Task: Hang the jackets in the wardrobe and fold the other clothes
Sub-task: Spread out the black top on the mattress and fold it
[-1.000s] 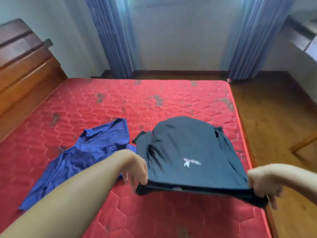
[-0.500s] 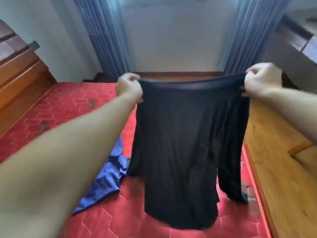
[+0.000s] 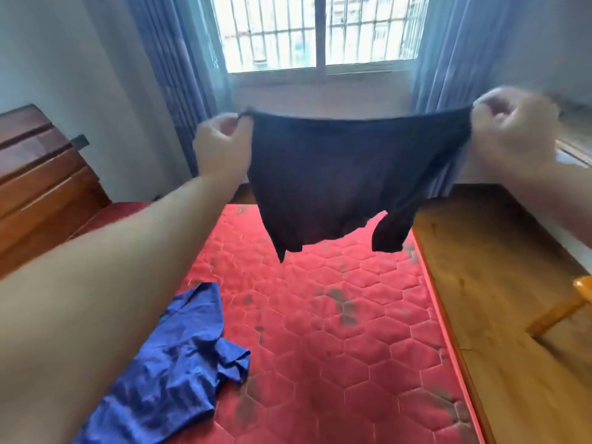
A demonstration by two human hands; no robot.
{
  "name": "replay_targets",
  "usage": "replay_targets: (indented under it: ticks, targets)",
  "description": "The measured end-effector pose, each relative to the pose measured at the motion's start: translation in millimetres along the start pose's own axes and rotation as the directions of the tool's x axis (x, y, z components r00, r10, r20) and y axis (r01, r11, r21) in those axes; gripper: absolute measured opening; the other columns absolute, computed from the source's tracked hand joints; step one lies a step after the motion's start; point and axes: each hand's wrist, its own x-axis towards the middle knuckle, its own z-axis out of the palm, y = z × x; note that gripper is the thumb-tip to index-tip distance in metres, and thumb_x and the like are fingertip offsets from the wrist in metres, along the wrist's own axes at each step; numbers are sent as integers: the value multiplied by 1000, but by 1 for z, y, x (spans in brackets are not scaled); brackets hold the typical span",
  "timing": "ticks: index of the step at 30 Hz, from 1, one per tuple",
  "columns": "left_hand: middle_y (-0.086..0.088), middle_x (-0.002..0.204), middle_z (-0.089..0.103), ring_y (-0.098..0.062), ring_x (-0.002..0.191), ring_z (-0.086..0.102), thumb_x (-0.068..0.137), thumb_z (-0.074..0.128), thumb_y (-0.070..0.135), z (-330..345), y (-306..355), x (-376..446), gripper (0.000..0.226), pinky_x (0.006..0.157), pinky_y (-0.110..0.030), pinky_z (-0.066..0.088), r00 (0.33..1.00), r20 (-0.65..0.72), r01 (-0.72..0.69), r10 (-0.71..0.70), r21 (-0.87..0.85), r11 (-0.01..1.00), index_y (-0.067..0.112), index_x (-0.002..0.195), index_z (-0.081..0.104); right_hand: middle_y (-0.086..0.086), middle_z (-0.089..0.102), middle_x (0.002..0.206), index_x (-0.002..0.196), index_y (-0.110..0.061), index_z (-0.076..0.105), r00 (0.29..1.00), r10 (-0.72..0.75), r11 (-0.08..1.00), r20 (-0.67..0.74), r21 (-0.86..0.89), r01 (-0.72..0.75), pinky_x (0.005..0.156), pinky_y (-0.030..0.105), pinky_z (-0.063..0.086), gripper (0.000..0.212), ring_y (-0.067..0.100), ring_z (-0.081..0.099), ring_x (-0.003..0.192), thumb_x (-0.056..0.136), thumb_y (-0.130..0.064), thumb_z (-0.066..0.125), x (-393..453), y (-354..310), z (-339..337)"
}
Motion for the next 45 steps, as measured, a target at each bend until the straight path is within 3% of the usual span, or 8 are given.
replay_targets:
  ticks: [7,16,22,28,34,37,41,45]
  targets:
    - [-8,63,68,-20,65,58,69,49,46,-29,-151,-176,42,68,-33,38,950,301,-61,-87,449,891,10,61,70,9,71,74,71,-15,70,909,75,970,411,-240,29,63,38,52,23,34,66,71,74,-30,52,-187,114,32]
    - [8,42,52,-10,42,57,41,57,50,-82,-361,-398,24,54,-35,54,497,749,-540,-439,663,519,26,39,53,-12,63,102,96,-30,62,428,459,841,779,-536,73,73,30,43,20,13,63,99,86,-42,50,-461,228,95]
    - [7,64,66,-11,64,67,47,72,53,-115,-402,-484,33,64,-34,48,116,745,-672,-657,546,500,24,60,64,-10,60,111,96,-29,59,187,531,823,827,-555,121,80,26,45,25,7,61,105,82,-47,47,-569,246,81]
    - [3,124,62,-20,120,55,76,53,59,-108,-399,-500,52,100,-41,32,-38,533,-672,-845,612,417,25,114,61,-10,57,78,69,-24,54,-8,575,815,818,-574,-84,62,17,41,35,2,59,77,71,-58,53,-597,255,80]
    - [-1,122,59,-25,119,52,86,49,49,5,-371,-522,36,96,-38,36,-9,775,-590,-631,505,629,27,115,55,0,68,92,91,-18,64,247,787,609,565,-648,-458,81,32,45,11,24,63,96,86,-28,62,-567,298,107]
    - [-2,120,58,-27,116,52,87,53,40,70,-345,-563,32,94,-38,40,-4,857,-450,-515,459,766,27,117,53,9,69,106,119,-8,57,198,874,464,444,-639,-614,91,32,42,39,29,61,109,88,-30,64,-557,329,124]
    - [-4,122,47,-29,113,49,76,67,50,127,-328,-612,65,88,-43,39,37,829,-394,-558,525,754,22,127,39,4,66,91,113,-14,43,34,918,250,394,-511,-822,76,37,53,50,27,69,69,80,-40,71,-547,354,149]
    - [-5,100,57,-26,84,62,60,80,46,161,-353,-630,70,66,-36,42,184,866,-476,-465,493,729,16,115,49,5,69,83,86,-9,62,151,872,422,465,-561,-712,68,33,45,18,27,62,78,79,-23,70,-540,380,170]
